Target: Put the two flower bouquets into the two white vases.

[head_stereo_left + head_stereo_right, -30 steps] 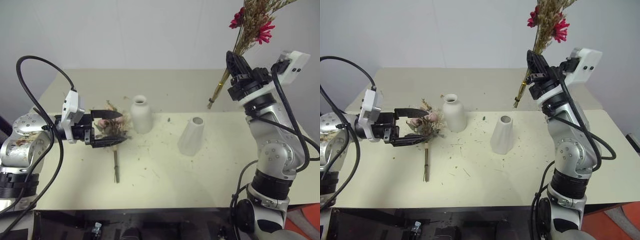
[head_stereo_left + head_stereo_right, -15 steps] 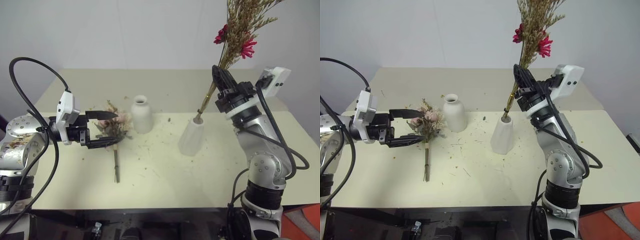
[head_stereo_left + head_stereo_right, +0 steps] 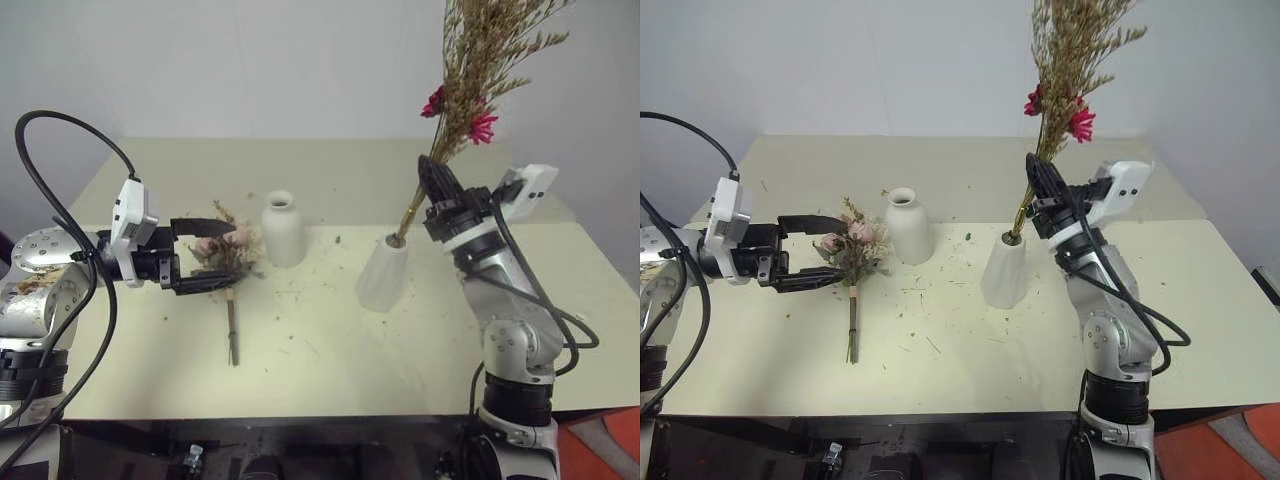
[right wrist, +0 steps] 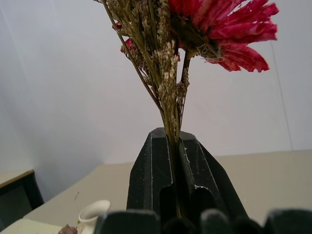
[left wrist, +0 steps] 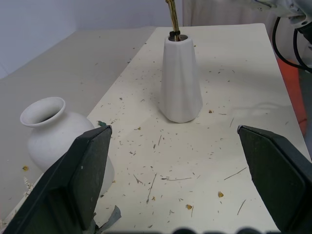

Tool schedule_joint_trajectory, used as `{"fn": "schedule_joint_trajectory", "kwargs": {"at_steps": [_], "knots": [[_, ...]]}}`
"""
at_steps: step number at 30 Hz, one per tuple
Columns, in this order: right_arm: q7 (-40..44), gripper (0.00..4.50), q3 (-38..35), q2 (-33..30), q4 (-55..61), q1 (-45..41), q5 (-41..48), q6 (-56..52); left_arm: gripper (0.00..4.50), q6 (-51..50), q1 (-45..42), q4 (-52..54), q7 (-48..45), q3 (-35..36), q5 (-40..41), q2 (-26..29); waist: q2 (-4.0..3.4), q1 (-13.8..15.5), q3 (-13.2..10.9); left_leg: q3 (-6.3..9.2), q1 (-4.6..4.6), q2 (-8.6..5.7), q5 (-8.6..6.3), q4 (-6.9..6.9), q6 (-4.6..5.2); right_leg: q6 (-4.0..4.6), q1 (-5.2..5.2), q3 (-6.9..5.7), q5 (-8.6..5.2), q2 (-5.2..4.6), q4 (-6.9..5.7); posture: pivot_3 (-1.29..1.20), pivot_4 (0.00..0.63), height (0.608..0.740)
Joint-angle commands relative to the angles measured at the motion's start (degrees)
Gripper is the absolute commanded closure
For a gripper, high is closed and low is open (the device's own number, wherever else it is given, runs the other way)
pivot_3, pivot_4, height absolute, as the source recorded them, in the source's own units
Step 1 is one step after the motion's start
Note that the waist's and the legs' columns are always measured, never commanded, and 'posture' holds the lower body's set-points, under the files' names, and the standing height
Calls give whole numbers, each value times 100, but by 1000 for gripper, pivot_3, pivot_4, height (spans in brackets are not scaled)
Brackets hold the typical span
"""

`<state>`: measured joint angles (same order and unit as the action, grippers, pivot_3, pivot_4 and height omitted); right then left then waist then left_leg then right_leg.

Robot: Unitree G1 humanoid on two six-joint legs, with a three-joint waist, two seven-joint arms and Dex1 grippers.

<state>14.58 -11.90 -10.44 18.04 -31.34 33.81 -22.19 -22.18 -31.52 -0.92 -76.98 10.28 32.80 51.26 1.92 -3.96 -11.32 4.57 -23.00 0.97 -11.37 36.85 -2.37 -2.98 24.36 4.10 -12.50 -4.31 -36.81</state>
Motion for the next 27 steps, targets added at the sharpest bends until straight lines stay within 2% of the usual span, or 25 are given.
{"fn": "schedule_joint_trajectory", "kwargs": {"at_steps": [1,10,17,21,27], "knots": [[137,4494,46,-20,64,51,-100,321,0,35,-1,143,44,248,105,107,0,-3,0,0,0,0,0,0,0,0,0,0,0,0,0,0,150,740],[425,4494,369,71,-47,381,-561,973,0,18,100,240,135,314,134,116,0,1,0,0,0,0,0,0,0,-12,0,0,-7,0,1,0,150,740],[494,4494,504,79,-63,479,-720,1096,0,56,87,215,189,290,114,102,0,2,0,0,1,0,0,0,0,-14,0,0,-9,1,0,0,150,740],[604,3301,506,82,-13,564,-612,1015,0,57,83,207,196,280,105,111,0,0,0,0,1,0,0,0,0,-14,0,0,-8,1,1,0,150,740],[693,1150,587,82,84,713,-638,986,0,100,61,177,197,265,86,95,0,2,0,0,2,0,0,0,0,-14,-1,0,-9,1,0,0,150,740]]}}
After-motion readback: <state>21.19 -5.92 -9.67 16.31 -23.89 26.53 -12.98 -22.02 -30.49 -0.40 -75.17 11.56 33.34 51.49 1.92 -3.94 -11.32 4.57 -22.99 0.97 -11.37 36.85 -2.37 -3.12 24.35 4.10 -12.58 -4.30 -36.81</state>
